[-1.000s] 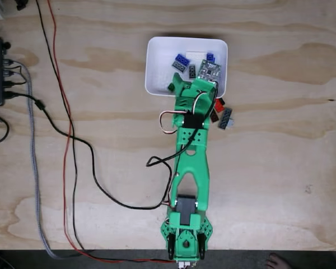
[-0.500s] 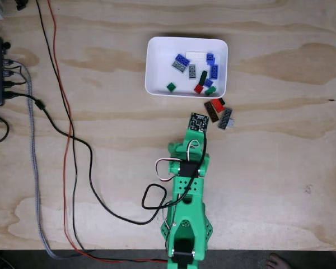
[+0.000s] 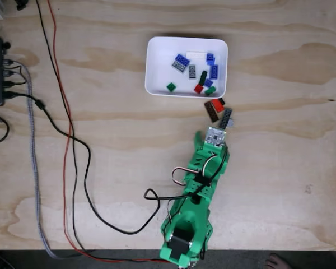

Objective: Put all lego bricks in the bin.

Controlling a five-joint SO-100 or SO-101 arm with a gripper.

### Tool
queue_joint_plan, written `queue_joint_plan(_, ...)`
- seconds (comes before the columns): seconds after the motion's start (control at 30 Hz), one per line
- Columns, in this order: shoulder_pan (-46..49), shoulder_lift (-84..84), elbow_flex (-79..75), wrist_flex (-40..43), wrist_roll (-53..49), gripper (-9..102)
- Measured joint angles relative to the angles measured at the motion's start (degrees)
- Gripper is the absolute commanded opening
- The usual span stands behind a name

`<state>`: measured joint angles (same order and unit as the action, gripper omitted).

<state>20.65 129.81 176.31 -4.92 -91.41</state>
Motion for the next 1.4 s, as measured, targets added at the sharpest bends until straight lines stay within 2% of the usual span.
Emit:
queue_joint_plan(0.2, 2.9, -9.8, 0.0, -10.1, -2.2, 21)
queue_joint_plan(0.4, 5.4, -16.5, -4.1, -14.9, -2.8, 21)
queue_joint_plan(0.63, 6.1, -27.9, -13.7, -15.5, -2.7, 17)
queue_joint_plan(0.73, 5.8, -28.9, -15.3, -15.0, -1.8, 11)
queue_joint_plan(0.8, 5.4, -28.9, -15.5, -14.2, -1.2, 2)
queue_joint_plan(0.97, 3.3, -28.0, -15.5, -12.3, -0.4, 0)
queue_joint_plan(1.13, 1.1, -20.6, -15.3, -4.7, 2.7, 0)
queue_joint_plan(1.4, -8.3, 12.9, -16.0, 22.4, 11.8, 0)
